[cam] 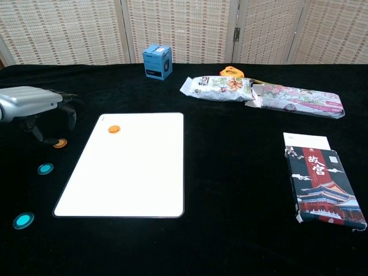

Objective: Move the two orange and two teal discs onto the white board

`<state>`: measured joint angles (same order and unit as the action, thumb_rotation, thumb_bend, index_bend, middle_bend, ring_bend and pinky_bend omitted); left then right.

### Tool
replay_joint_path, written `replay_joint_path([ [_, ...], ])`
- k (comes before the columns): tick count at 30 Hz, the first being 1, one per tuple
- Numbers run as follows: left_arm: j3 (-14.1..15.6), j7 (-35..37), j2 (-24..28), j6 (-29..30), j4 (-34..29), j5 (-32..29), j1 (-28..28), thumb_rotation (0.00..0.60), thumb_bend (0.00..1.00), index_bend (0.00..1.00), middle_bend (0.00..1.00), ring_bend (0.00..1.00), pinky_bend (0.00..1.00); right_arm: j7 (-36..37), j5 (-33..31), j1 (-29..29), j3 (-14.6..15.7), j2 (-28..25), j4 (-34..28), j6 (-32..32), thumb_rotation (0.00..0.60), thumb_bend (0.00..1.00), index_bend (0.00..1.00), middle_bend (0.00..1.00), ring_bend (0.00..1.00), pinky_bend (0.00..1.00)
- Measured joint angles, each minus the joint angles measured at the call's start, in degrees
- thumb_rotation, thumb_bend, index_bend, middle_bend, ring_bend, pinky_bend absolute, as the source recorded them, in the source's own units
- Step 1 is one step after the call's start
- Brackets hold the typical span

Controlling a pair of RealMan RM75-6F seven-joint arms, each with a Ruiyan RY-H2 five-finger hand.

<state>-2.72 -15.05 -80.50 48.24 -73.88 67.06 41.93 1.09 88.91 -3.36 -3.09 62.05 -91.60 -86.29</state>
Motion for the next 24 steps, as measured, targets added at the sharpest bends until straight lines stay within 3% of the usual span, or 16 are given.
replay_joint_path([
  [16,-0.2,5.1,-4.3,-1.9,8.8,1.7,-0.9,0.6,0.37,0.44,0.06,0.0,0.0,-0.7,-0.3,0.2,0.2,-0.3,-0.8,-0.3,0.6,0.48,0.0,0.0,0.0,0.0],
  [24,-0.3,6.4,-5.1,-2.5,9.9,2.4,-1.3,0.6,0.37,0.44,0.06,0.0,0.0,-0.7,-0.5,0.2,0.1,-0.2,-0.8,-0.1,0.6,0.47,0.0,0.0,0.0,0.0],
])
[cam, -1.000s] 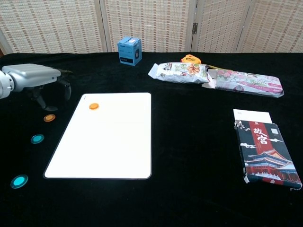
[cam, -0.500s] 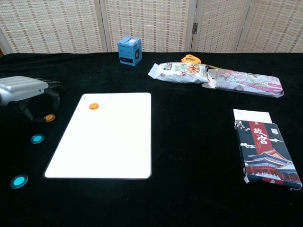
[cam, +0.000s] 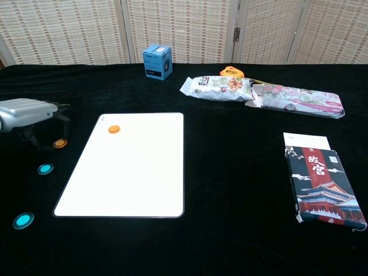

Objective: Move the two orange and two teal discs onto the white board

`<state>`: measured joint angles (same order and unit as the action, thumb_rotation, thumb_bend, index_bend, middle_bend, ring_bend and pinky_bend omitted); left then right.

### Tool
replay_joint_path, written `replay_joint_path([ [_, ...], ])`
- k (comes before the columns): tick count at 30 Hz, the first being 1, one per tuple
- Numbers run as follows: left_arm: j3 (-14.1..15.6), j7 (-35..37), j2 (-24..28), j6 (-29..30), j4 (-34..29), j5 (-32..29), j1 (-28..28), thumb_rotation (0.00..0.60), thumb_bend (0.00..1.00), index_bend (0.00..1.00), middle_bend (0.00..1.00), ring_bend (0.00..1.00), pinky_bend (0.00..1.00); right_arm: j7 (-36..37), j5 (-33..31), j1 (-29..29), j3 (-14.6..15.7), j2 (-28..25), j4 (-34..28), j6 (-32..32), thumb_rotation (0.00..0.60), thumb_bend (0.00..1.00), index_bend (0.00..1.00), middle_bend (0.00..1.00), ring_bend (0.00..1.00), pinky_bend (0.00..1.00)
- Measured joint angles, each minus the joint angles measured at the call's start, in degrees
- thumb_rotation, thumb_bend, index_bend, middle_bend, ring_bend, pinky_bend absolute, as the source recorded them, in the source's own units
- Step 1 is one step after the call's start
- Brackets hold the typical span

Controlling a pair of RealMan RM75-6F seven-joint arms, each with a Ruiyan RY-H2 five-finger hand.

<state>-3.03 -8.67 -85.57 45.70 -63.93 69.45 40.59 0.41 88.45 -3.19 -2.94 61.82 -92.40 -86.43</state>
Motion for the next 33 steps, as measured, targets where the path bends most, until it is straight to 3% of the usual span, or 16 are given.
replay_joint_path([
  [22,-0.8,1.1,-1.6,-1.0,2.1,0.9,0.0,0.6,0.4,0.51,0.1,0.0,0.0,-0.5,-0.2,0.1,0.0,-0.2,-0.5,-0.1,0.6,0.48,0.0,0.0,0.0,0.0],
  [33,-3.4,4.2,1.6,-0.8,-3.9,1.9,1.5,0.6,0.4,0.51,0.1,0.0,0.0,-0.7,-0.4,-0.1,-0.1,-0.2,-0.6,0.3,0.6,0.48,0.0,0.0,0.0,0.0],
])
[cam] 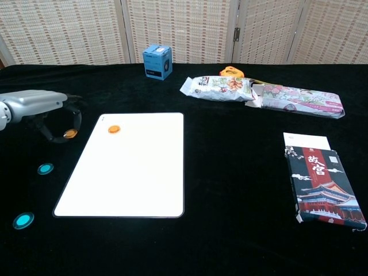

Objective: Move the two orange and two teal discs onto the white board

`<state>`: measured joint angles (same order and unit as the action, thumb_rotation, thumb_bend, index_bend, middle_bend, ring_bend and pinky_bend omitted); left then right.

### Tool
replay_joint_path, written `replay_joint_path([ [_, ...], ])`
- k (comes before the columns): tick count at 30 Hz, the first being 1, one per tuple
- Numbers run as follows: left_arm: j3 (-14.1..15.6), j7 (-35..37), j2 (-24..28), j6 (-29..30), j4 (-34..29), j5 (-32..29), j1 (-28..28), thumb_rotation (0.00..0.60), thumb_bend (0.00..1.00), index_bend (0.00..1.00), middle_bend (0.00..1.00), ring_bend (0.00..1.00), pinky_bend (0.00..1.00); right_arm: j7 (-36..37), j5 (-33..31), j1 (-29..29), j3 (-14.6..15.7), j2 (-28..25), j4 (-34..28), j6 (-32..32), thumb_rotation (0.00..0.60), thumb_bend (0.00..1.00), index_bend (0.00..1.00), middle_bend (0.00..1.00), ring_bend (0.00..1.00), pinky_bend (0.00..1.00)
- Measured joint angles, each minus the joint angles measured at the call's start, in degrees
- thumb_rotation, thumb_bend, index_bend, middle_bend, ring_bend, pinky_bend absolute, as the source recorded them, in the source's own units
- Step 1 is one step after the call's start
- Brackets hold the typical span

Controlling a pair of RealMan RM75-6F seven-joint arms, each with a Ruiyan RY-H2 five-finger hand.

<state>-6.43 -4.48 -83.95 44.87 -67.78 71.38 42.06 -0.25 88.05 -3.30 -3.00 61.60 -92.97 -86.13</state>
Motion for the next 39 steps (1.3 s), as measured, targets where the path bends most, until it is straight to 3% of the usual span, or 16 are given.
replay_joint_path([
  [8,-3.3,-2.2,-0.1,-3.0,-2.7,-2.0,5.0,0.6,0.4,0.5,0.1,0.0,0.0,0.3,-0.7,-0.1,-0.1,0.0,0.4,0.4,0.6,0.48,0.0,0.0,0.0,0.0],
  [16,-5.2,-7.3,-4.5,-6.2,0.0,-6.7,10.1,0.6,0.4,0.5,0.1,0.0,0.0,0.9,-1.4,0.0,-0.2,0.1,1.0,0.8,0.6,0.48,0.0,0.0,0.0,0.0],
  [28,-5.5,-12.9,-9.0,-8.6,4.2,-12.8,14.4,0.6,0.4,0.5,0.1,0.0,0.0,1.2,-1.8,0.1,-0.1,0.2,1.3,1.0,0.6,0.47,0.0,0.0,0.0,0.0],
  [39,-4.4,-15.5,-10.0,-8.5,5.1,-15.9,15.5,0.6,0.4,0.46,0.1,0.0,0.0,1.4,-1.9,0.2,-0.1,0.3,1.6,1.0,0.6,0.48,0.0,0.0,0.0,0.0],
])
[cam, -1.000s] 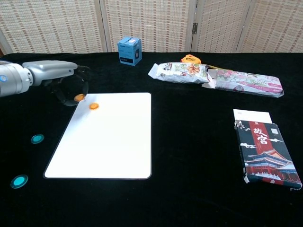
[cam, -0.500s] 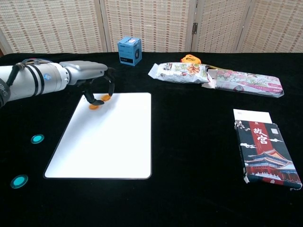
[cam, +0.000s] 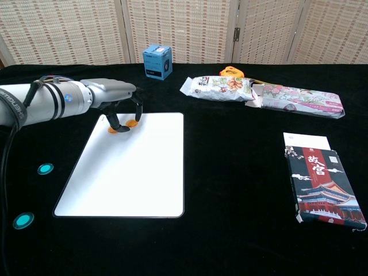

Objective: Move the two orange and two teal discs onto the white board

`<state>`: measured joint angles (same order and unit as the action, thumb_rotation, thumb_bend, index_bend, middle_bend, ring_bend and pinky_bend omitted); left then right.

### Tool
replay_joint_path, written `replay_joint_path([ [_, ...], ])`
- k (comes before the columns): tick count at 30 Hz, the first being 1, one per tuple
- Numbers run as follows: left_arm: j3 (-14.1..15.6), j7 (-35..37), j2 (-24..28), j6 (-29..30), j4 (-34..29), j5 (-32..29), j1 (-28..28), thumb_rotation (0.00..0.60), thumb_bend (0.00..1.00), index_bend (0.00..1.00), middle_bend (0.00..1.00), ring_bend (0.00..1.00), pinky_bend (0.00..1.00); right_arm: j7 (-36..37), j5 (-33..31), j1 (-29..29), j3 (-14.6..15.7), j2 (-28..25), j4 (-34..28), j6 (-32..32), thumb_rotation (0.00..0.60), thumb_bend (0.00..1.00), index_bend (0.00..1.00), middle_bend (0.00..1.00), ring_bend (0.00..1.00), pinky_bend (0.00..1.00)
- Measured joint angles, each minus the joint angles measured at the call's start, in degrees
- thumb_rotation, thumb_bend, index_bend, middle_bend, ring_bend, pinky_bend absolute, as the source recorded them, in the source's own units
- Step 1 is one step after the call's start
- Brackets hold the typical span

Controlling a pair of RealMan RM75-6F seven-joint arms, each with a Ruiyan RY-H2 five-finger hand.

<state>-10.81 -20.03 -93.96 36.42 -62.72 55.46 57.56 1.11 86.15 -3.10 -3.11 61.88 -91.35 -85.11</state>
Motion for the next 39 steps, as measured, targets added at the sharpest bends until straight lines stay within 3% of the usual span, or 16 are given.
replay_joint_path([
  [10,0.8,0.1,0.3,0.2,-0.8,-0.8,0.0,0.6,0.4,0.35,0.1,0.0,0.0,0.1,0.0,0.1,0.0,-0.1,0.0,-0.3,0.6,0.48,0.0,0.0,0.0,0.0],
  [21,2.7,4.2,8.4,6.8,-9.2,6.5,-4.9,0.6,0.4,0.45,0.1,0.0,0.0,0.4,0.5,0.1,0.0,-0.1,-0.1,-0.4,0.6,0.48,0.0,0.0,0.0,0.0],
  [31,9.5,8.3,15.8,15.2,-17.3,19.5,-12.3,0.6,0.4,0.46,0.1,0.0,0.0,-0.5,2.2,-0.6,0.1,0.1,-1.0,-0.4,0.6,0.48,0.0,0.0,0.0,0.0],
  [39,15.4,10.3,17.3,21.1,-18.3,28.6,-17.6,0.6,0.4,0.44,0.1,0.0,0.0,-1.8,3.2,-0.7,0.4,0.0,-2.3,-0.8,0.6,0.48,0.0,0.0,0.0,0.0],
])
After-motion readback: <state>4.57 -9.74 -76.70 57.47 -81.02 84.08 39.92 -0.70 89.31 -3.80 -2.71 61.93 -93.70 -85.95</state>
